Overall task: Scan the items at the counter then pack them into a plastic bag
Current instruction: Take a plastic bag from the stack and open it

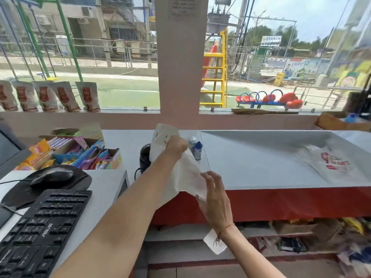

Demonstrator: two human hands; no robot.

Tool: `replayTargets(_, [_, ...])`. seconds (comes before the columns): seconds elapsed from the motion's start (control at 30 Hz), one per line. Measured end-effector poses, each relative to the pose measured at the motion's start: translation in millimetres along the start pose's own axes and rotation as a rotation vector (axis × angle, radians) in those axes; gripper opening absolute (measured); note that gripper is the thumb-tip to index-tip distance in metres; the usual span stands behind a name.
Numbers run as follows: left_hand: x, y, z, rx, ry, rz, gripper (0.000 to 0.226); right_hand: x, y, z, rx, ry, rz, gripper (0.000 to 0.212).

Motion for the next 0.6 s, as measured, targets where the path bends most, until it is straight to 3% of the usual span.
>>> replayTargets(0.1, [-10, -7, 23, 0.012, -0.151, -0.242, 0.014, -29, 38, 7, -0.005, 0.07, 0.081, 0.011])
replayTargets(0.17, [-18, 1, 34, 0.036, -0.371, -0.473, 0.044, -46, 69, 26, 0.269, 0.37, 0.137, 0.032])
replayTargets(0.23, [-25, 11, 38, 0.021, -0.571, -0.545, 0.052, -59, 96, 48, 0.567, 0.853, 0.176, 0.028])
replayTargets(0.3, [-20, 16, 38, 0.114, -0.388, -0.514, 0.038, -69, 115, 58, 0.701, 1.214, 0.109, 0.01])
replayTargets(0.37, [-7, 19, 44, 0.227, -0.172, -0.444, 0.025, -73, 132, 64, 0.738, 1.255, 0.04, 0.026])
replayTargets(0.47, [16, 34, 63, 0.308, 0.022, -0.388, 0.035, -62, 162, 70, 0.682, 1.256, -0.059, 0.025])
replayTargets(0.6, [27, 66, 93, 0.45, 0.063, -0.197, 0.03, -50, 204, 80, 0.646, 1.473, -0.146, 0.043])
Point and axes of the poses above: each hand's wrist, its own y-axis towards the middle knuckle, its own x-axis out of the palm, z = x × y, the point moved 3 cm from there along y, towards the middle knuckle, and after that the axes turned 6 degrees about -z, right-handed, at the moved point
